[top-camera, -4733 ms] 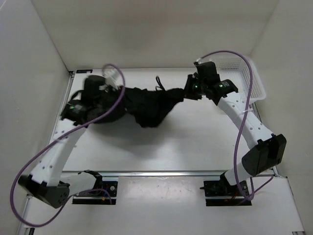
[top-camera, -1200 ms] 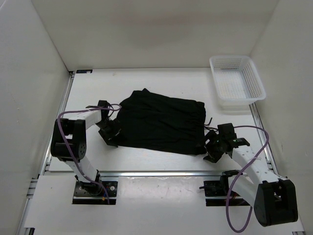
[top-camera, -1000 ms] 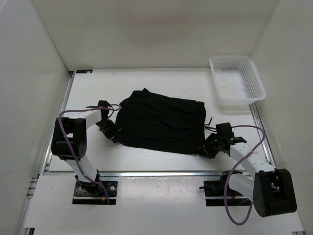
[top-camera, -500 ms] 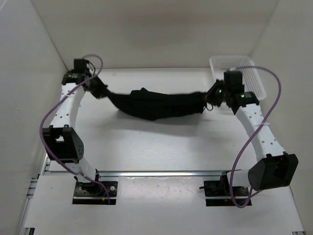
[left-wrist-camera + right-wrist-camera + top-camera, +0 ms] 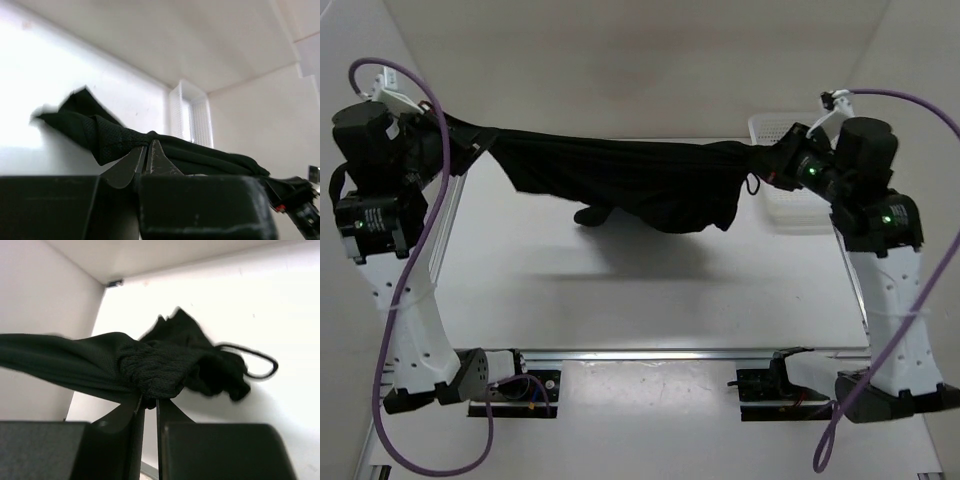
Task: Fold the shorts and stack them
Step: Flatten the shorts out
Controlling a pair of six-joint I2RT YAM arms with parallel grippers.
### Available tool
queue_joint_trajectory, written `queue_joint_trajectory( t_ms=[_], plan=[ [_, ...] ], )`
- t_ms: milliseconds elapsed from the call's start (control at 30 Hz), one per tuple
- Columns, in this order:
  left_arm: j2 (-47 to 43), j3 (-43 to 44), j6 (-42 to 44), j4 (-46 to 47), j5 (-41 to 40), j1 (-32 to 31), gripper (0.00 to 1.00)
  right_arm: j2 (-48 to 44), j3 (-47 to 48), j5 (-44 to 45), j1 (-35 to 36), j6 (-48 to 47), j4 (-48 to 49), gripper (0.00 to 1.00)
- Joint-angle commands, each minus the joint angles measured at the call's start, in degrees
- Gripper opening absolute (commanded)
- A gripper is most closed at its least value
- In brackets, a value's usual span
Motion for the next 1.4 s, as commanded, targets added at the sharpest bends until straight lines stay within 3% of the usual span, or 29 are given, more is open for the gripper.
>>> queue_joint_trajectory(
  t_ms=[0,300,533,800,933,1100,1133,1267,1367],
  plan=[
    [-1.88,4.52,1.55,-0.23,-7.79,2.48,0.10,-3.61,5.98,2.15,-1.73,-8.15,-4.65,0.00],
    [-4.09,11.37,1.02,-0.75,-11.23,2.48,0.10,-5.19,14.24,-0.50,-1.73,-10.44,-9.75,0.00],
    [6.28,14.00,2.07,1.35,-8.32,2.48,0.10,7.00,18.63,1.97,-1.73,-11.50,-5.37,0.00],
    [19.64,28.42,0.85,3.45,-3.50,5.02,0.10,25.64,43.22,1.18,-1.73,-8.61,-1.50,0.00],
    [21.32,32.38,-0.12,6.18,0.37,7.57,0.10,26.80,44.84,-0.14,-1.73,-6.32,1.23,0.00],
    [19.48,31.34,0.40,6.72,1.87,9.77,0.10,23.04,37.12,-0.67,-1.73,-6.31,2.54,0.00],
    [17.56,29.76,0.41,6.72,2.57,9.77,0.10,21.81,32.14,-0.67,-1.73,-6.31,2.55,0.00],
    [9.30,15.55,1.73,6.72,4.50,9.77,0.10,13.39,16.66,-0.15,-1.73,-6.31,5.80,0.00],
    [-0.19,-1.67,4.09,6.72,4.51,9.24,0.10,7.50,1.72,0.55,-1.73,-6.84,6.32,0.00]
  ],
)
